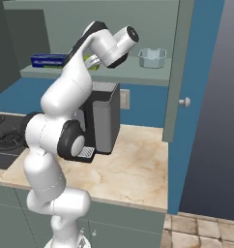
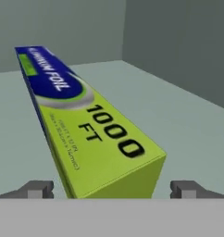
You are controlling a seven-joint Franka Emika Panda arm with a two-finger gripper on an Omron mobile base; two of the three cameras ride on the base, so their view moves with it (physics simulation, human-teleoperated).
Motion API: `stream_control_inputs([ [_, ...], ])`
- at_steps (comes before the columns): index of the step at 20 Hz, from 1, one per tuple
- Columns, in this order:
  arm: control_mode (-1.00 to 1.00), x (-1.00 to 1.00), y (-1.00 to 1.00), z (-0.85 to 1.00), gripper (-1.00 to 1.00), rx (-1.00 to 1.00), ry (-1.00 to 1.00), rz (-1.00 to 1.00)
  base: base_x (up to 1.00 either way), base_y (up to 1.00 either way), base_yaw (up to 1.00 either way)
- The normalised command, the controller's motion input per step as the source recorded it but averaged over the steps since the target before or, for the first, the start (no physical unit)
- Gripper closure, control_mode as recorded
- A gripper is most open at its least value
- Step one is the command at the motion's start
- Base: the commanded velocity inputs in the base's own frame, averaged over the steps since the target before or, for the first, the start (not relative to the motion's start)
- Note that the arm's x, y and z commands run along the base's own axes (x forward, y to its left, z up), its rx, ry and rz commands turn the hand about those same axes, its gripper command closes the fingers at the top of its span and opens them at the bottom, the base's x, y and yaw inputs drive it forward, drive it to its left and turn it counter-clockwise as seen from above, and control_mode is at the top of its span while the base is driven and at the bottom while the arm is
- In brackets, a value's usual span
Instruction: Retrieve the tupperware and aluminum foil from the cabinet and place them on the dining counter near the plate with bell pepper and kebab skewer to prepare for storing leftovers.
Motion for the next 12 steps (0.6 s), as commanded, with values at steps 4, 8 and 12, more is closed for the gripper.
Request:
stream_control_inputs([
  [4,-1.0,0.0,0.16,-0.16,-1.0,-0.05,0.0,0.18,0.0,0.0,0.0],
  [8,-1.0,0.12,0.16,-0.01,-1.0,0.0,0.0,0.12,0.0,0.0,0.0],
  [12,-1.0,0.11,0.14,0.0,-1.0,0.0,-0.01,0.08,0.0,0.0,0.0],
])
